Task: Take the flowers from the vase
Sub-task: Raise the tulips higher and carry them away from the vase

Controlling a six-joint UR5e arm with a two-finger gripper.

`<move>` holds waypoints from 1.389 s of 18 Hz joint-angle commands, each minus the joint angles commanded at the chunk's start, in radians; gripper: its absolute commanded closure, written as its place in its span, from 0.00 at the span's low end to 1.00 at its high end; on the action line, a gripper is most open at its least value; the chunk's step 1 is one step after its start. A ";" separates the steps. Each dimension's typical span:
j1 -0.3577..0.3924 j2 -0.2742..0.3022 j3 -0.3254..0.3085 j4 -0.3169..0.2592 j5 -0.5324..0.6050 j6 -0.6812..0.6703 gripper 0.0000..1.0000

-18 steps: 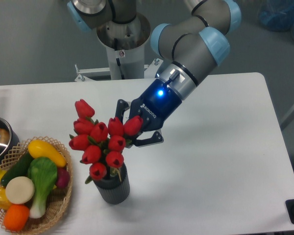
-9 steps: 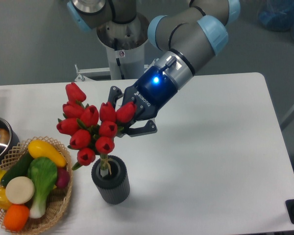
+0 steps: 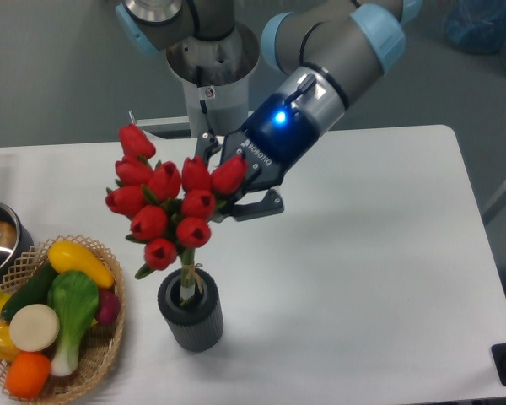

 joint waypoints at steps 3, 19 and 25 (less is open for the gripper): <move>0.005 0.005 0.002 0.000 0.000 -0.017 0.81; 0.121 -0.041 0.049 0.000 0.020 0.052 0.81; 0.138 -0.049 0.051 -0.002 0.021 0.075 0.81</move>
